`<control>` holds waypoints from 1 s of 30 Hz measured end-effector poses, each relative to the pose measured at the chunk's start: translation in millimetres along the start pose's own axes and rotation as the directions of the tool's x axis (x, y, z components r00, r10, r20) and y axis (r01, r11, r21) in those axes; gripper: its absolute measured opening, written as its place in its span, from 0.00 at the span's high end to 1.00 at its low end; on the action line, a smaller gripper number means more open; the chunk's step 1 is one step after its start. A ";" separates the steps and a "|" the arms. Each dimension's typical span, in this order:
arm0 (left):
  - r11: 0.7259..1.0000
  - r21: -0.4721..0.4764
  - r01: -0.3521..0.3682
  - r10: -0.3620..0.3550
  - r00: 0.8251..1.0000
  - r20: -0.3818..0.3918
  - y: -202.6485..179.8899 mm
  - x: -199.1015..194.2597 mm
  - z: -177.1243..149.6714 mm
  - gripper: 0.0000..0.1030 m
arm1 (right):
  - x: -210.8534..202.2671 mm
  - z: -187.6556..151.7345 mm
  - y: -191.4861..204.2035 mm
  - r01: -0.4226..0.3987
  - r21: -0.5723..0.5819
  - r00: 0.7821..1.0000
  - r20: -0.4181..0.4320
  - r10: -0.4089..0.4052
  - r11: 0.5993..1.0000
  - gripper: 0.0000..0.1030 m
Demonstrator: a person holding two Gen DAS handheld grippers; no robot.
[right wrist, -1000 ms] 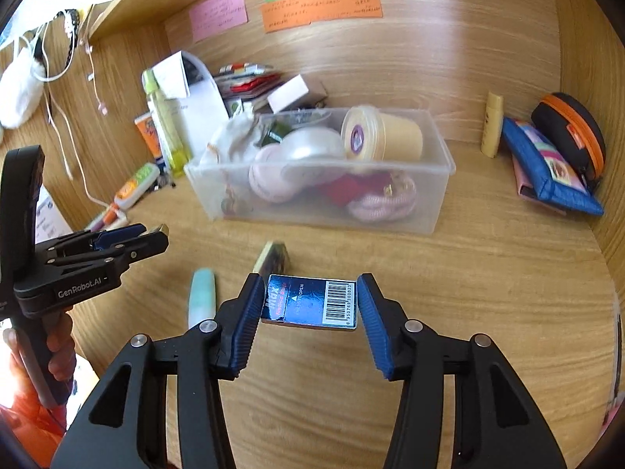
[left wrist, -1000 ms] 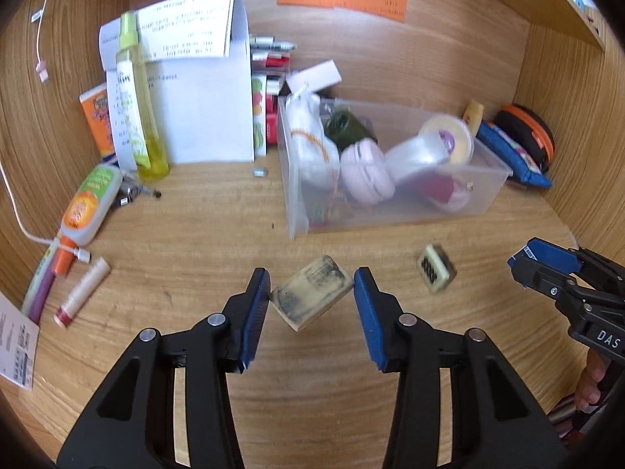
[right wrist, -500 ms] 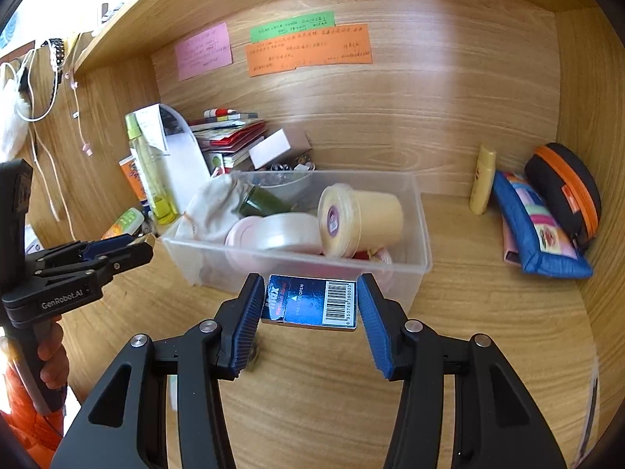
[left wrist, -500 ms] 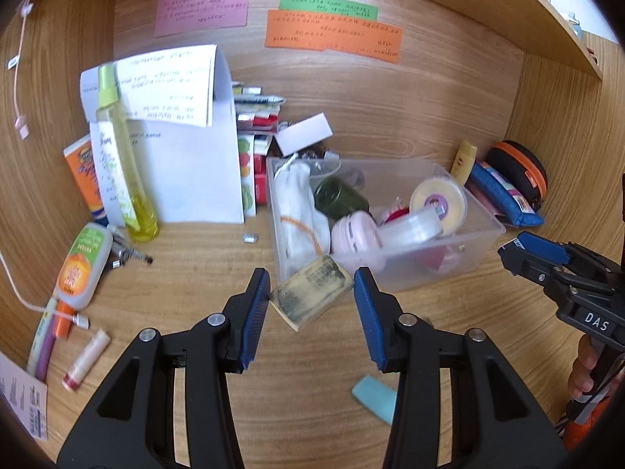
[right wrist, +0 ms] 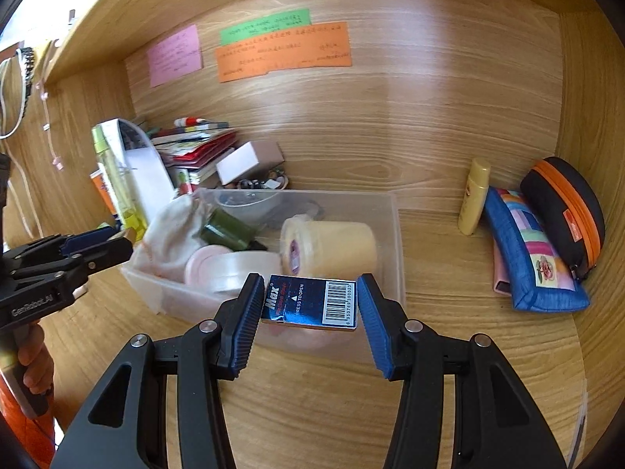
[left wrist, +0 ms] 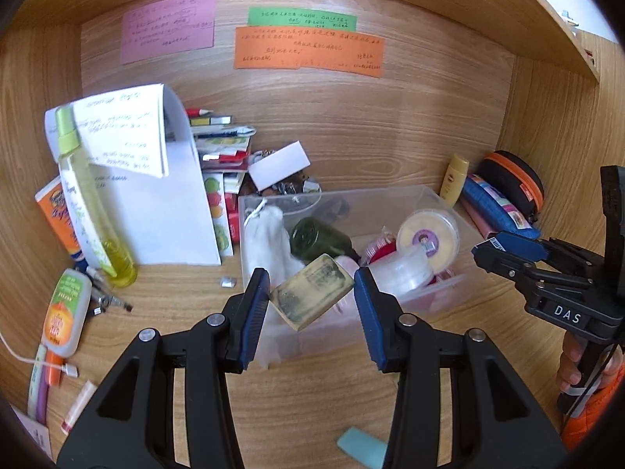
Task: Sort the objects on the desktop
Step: 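Carry the eraser block and barcode card over the clear bin, then open the left tool to drop the eraser while the right tool drops the card into the bin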
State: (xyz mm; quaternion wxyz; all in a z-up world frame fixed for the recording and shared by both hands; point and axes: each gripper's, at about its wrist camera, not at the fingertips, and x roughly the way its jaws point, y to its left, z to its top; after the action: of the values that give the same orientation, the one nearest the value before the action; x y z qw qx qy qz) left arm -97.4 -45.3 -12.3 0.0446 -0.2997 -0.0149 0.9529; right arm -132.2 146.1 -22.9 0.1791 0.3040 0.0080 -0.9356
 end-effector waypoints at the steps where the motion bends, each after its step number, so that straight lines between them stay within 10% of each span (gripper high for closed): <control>1: 1.000 0.001 -0.004 0.004 1.000 -0.004 -1.3 4.1 2.2 0.57 | 2.7 1.1 -2.1 0.005 0.007 1.000 -0.002 -0.005 1.000 0.56; 19: 0.999 0.026 -0.041 0.043 0.994 -0.102 -3.4 43.1 -3.5 0.57 | 29.3 -1.3 -8.0 0.023 0.012 0.998 -0.064 -0.022 1.000 0.55; 30: 1.000 0.010 0.001 0.001 0.993 -0.116 2.3 44.3 -6.0 0.54 | 12.8 -2.6 4.0 -0.003 -0.019 0.999 -0.033 0.002 1.000 0.36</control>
State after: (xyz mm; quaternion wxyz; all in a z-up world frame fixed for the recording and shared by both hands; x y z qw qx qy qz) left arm -130.3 -43.4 -42.6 0.0470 -0.3542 -0.0074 0.9339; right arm -138.9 138.5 -32.0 0.1829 0.3178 0.0194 -0.9301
